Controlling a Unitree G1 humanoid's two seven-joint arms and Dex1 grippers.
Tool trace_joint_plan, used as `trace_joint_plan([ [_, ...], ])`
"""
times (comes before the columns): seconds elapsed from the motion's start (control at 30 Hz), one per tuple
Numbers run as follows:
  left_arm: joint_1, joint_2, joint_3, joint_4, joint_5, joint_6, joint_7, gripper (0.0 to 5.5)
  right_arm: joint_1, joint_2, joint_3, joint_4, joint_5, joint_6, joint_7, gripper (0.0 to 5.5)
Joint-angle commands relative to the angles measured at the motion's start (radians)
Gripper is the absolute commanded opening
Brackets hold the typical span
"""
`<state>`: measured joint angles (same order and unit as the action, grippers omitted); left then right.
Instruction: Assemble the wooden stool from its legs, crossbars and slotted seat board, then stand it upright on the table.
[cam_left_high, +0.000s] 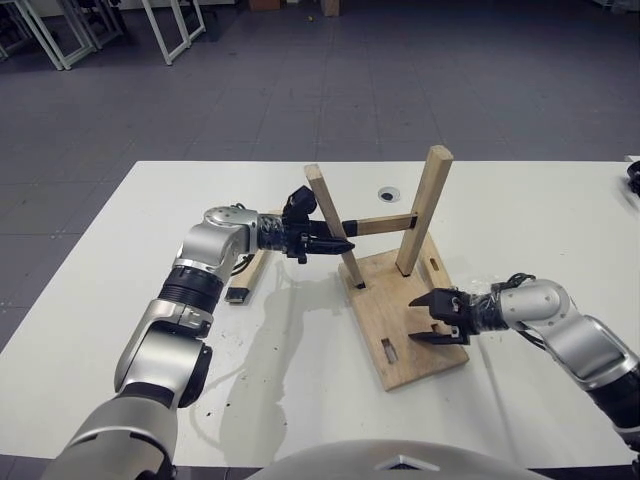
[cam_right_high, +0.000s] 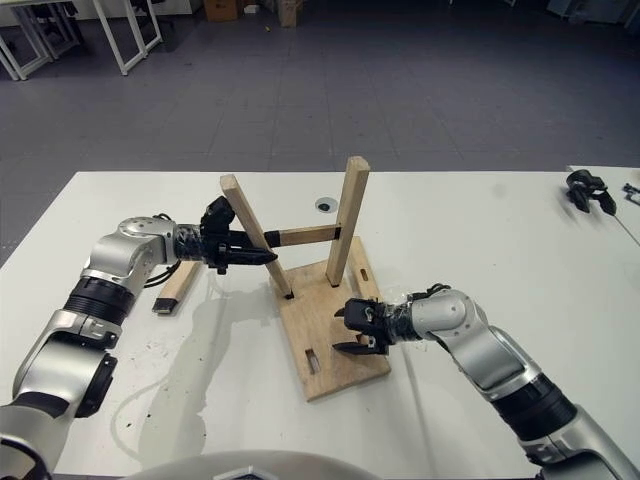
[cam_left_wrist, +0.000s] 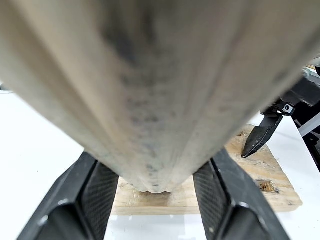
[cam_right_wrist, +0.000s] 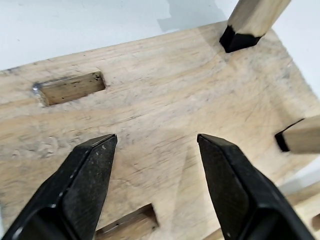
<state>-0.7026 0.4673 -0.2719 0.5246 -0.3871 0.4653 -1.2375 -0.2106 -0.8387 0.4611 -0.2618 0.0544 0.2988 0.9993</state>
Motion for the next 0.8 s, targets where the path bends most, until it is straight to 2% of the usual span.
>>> trace_joint_plan([
  [0.03,0.065,0.007,-0.083,0.049,0.105,0.063,0.003,2.03,0.038,-0.015,0.019,0.098,-0.137,0.011,-0.073,2.95],
  [0.17,0.077,0.002,-0.082,0.042,0.101,0.055,0.016,2.03,-0.12,0.118,-0.218,-0.083,0.144,0.159,-0.114,2.95],
  [0.2,0.079,-0.001,-0.082,0.042,0.102,0.052,0.019,2.03,-0.174,0.149,-0.25,-0.105,0.178,0.189,-0.129,2.95],
  [0.27,0.077,-0.009,-0.078,0.044,0.101,0.05,0.029,2.03,-0.297,0.22,-0.277,-0.115,0.211,0.225,-0.169,2.51],
  [0.37,0.064,-0.021,-0.072,0.052,0.102,0.047,0.042,2.03,-0.498,0.356,-0.244,0.014,0.162,0.184,-0.254,1.93],
  [0.47,0.049,-0.034,-0.073,0.066,0.111,0.043,0.046,2.03,-0.613,0.418,-0.093,0.29,-0.05,0.018,-0.318,1.25],
  [0.6,0.024,-0.048,-0.085,0.084,0.129,0.035,0.044,2.03,-0.58,0.376,0.107,0.479,-0.272,-0.131,-0.257,0.51],
  [0.67,0.017,-0.045,-0.097,0.086,0.144,0.033,0.043,2.03,-0.539,0.352,0.149,0.519,-0.321,-0.166,-0.216,0.13],
  [0.8,0.006,-0.029,-0.161,0.094,0.217,0.028,0.057,2.03,-0.509,0.355,0.145,0.588,-0.364,-0.215,-0.225,0.1],
])
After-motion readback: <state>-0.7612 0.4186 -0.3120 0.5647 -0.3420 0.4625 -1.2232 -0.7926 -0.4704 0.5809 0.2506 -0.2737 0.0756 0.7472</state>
